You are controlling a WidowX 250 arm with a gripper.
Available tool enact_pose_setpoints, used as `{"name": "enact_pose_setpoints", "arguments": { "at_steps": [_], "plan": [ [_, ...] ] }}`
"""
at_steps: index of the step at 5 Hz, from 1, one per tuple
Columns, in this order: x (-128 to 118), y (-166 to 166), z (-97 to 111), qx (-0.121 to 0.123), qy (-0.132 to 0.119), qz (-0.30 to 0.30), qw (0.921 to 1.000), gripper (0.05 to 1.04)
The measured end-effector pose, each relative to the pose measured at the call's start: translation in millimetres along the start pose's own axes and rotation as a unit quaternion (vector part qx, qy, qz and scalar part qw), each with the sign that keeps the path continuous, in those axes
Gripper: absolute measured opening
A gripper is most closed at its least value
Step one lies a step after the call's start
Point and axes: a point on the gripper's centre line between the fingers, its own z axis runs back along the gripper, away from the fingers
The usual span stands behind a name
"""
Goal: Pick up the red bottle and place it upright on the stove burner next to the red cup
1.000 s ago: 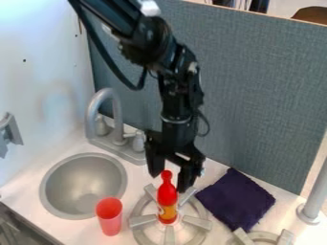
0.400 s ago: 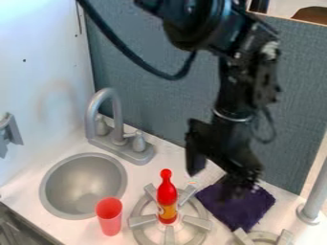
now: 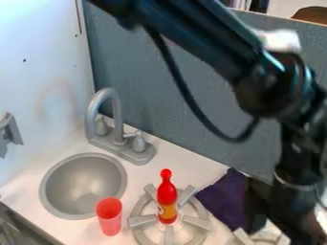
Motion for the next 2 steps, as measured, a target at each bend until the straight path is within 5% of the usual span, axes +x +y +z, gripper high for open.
{"name": "enact_pose_setpoints", "arguments": {
  "at_steps": [2],
  "plan": [
    [27, 11, -47, 0.033, 0.002, 0.011, 0.9994, 1.0]
  ]
}}
